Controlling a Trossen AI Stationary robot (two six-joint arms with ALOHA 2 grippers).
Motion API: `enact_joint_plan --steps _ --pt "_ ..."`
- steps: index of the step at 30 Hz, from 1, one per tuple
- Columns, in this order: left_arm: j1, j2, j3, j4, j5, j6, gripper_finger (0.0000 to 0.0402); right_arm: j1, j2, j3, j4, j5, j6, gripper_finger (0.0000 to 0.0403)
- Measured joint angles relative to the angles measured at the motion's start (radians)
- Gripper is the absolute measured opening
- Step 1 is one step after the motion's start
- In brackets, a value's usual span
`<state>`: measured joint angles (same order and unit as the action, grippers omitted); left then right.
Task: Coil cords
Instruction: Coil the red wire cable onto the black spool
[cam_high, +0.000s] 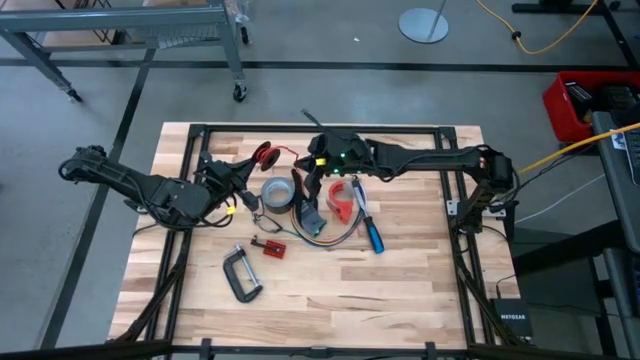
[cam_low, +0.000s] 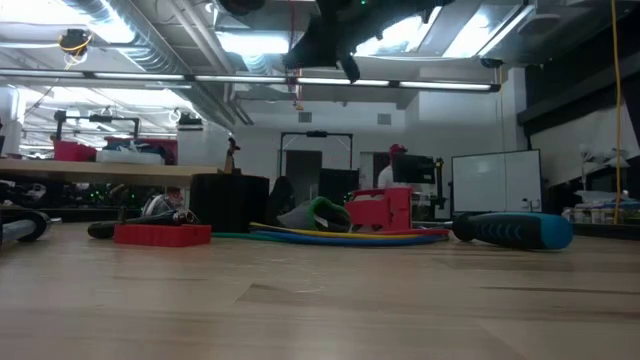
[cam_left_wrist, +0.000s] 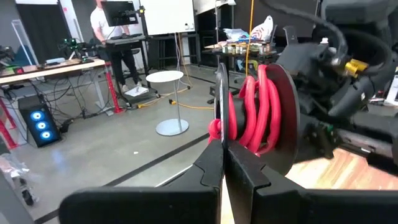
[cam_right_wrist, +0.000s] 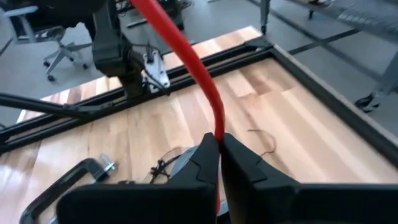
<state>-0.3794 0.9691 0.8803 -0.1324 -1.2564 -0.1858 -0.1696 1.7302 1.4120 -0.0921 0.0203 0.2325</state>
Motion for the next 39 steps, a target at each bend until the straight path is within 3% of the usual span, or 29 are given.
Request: enact_joint_plan --steps 8,17,26,39 --pt "0.001 0.000 0.000 -0.006 0.000 0.000 0.0000 0.010 0.034 0.000 0.045 -0.086 0.057 0.0006" --pt "0.019 0.026 0.000 -0.005 0.012 -0.076 0.0000 0.063 0.040 0.000 0.160 -0.086 0.075 0.0004" --pt "0.017 0.078 0.000 0.072 0.055 -0.080 0.0000 0.058 0.050 0.000 0.127 -0.057 0.076 0.0002" --pt "0.012 0.078 0.000 0.016 0.070 -0.095 0.0000 0.058 0.041 0.049 0.131 -0.084 0.076 0.0001"
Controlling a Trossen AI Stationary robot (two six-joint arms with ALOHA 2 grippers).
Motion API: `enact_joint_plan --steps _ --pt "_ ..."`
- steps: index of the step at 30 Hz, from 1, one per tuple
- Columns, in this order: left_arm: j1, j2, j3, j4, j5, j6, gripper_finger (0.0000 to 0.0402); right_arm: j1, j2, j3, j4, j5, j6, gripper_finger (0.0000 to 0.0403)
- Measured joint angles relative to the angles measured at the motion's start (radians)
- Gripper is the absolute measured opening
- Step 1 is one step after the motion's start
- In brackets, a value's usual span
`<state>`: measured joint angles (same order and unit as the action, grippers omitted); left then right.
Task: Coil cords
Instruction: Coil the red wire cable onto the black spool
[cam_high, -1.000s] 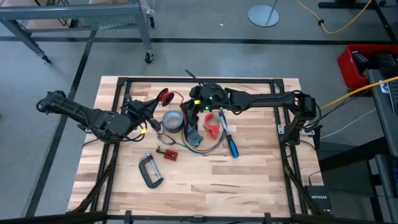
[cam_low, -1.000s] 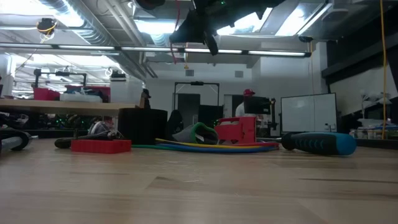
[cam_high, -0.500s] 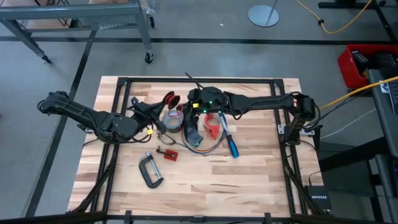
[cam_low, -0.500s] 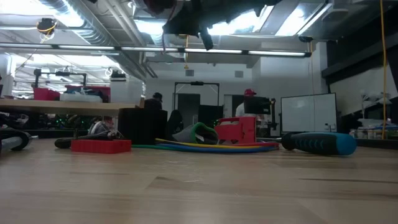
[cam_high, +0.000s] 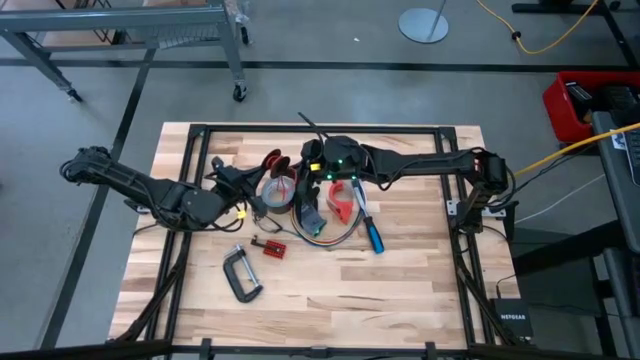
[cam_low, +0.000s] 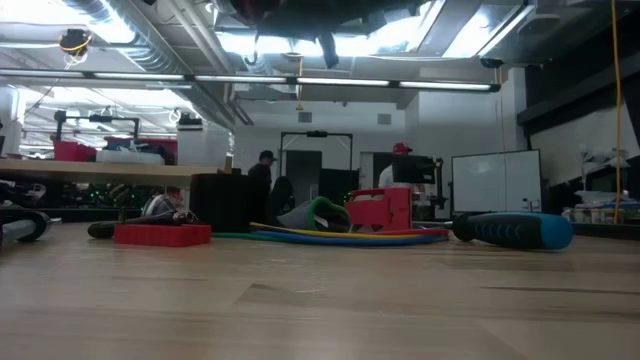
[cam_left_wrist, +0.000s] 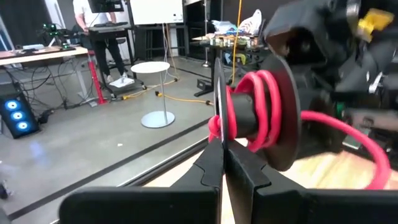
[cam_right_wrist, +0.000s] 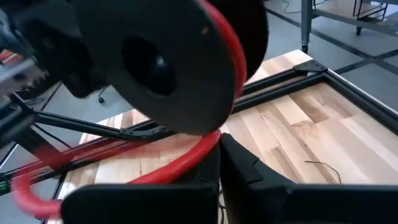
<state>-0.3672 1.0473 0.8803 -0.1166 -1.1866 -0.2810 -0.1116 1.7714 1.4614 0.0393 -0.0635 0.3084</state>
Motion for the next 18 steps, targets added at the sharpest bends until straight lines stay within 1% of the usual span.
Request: enact_joint_plan --steps 9,18 --pt "-0.002 0.001 0.000 -0.155 0.011 -0.105 0.0000 -0.001 0.000 0.087 -0.189 0.029 -0.021 0.0000" --pt "0.004 0.001 0.000 -0.167 -0.021 -0.103 0.0000 0.004 -0.002 0.098 -0.329 0.029 -0.012 0.0000"
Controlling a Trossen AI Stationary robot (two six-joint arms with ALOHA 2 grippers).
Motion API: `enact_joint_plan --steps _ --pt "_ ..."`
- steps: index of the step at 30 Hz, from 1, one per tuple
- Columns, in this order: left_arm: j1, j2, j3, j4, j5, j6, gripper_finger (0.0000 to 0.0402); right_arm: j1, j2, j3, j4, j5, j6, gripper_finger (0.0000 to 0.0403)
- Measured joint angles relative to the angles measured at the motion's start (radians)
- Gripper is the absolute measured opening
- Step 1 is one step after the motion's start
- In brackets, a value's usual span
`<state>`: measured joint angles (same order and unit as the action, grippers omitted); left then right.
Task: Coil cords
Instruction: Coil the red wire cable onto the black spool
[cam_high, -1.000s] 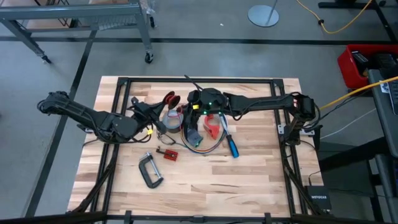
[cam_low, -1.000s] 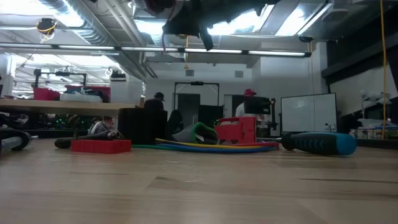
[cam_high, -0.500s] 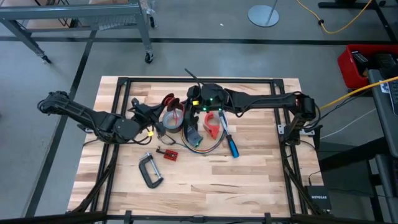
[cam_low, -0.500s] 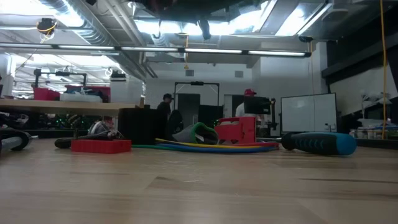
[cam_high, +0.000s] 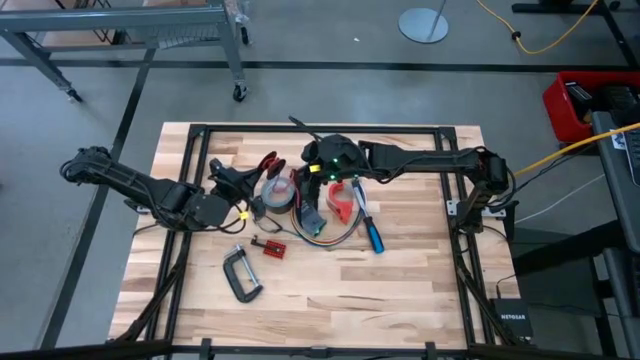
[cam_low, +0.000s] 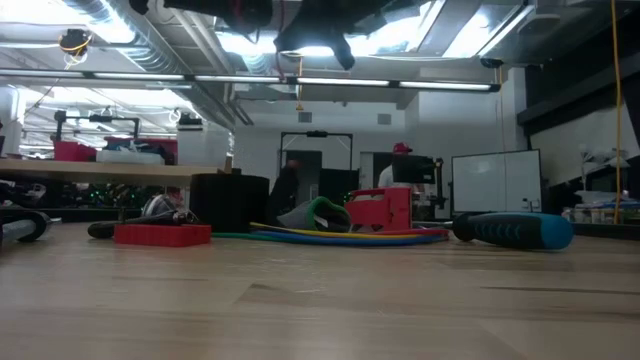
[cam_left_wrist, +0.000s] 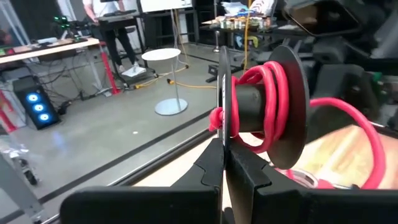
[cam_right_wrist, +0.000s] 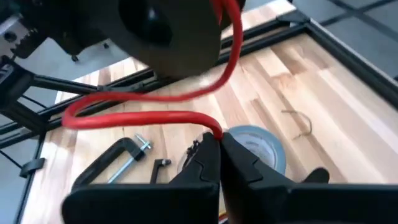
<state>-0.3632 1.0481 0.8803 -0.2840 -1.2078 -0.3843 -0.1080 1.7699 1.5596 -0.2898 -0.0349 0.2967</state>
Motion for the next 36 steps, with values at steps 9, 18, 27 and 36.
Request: enact_joint_plan --steps 9,18,27,36 --pt "0.033 0.000 0.000 0.000 -0.008 -0.001 0.0000 0.055 0.000 0.000 0.004 -0.003 0.016 0.0000" --pt "0.032 0.027 0.000 0.002 0.023 -0.002 0.0000 0.062 0.000 0.095 -0.018 -0.002 0.035 0.0000" --pt "0.032 0.089 0.000 0.001 0.033 -0.002 0.0000 0.062 -0.001 0.233 -0.210 0.148 -0.022 0.0000" --pt "0.030 0.089 0.000 0.011 0.037 -0.009 0.0000 0.063 0.009 0.235 -0.303 0.182 -0.025 0.0000"
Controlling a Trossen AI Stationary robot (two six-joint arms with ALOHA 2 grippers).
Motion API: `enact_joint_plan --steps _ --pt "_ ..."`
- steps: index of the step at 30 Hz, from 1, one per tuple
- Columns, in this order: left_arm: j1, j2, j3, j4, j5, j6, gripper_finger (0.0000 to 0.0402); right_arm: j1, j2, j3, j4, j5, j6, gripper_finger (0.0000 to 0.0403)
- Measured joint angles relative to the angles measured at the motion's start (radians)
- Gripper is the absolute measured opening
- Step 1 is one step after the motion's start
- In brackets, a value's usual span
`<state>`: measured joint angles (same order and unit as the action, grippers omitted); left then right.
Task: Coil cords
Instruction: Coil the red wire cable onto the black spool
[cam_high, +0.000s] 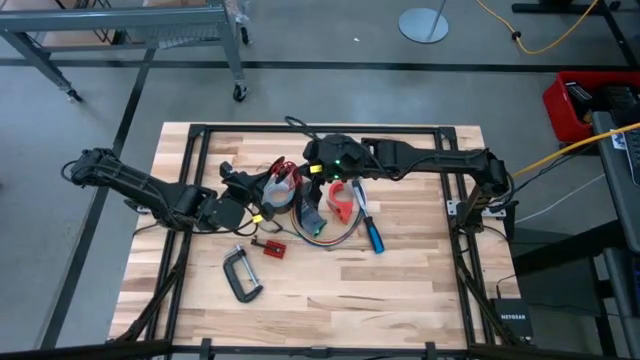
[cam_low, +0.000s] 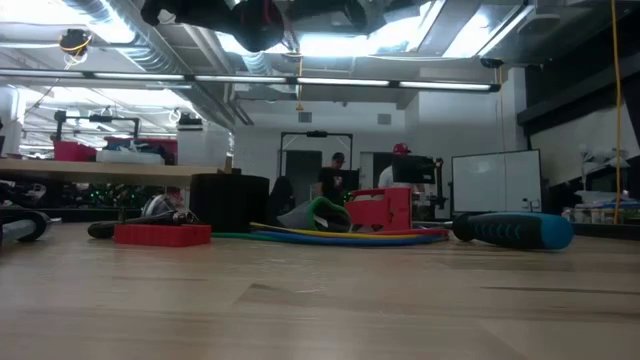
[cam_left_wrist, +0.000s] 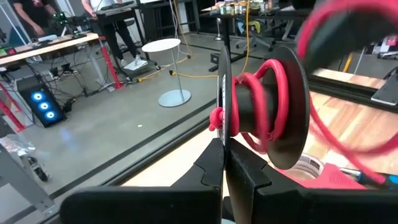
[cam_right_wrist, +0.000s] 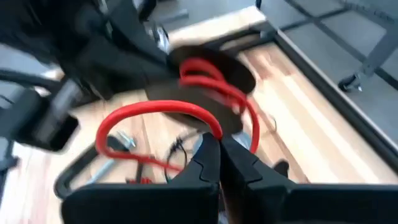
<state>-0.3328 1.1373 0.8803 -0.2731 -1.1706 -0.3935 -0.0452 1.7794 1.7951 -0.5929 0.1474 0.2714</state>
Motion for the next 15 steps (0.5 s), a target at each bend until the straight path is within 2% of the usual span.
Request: enact_joint_plan --steps 8,15 --pt "0.000 -0.001 -0.001 0.035 0.000 -0.001 0.0000 0.000 0.023 0.000 -0.040 0.032 -0.001 0.0000" --pt "0.025 -0.001 0.000 0.056 -0.001 -0.037 0.0000 0.018 0.040 0.000 0.018 0.029 0.000 0.0000"
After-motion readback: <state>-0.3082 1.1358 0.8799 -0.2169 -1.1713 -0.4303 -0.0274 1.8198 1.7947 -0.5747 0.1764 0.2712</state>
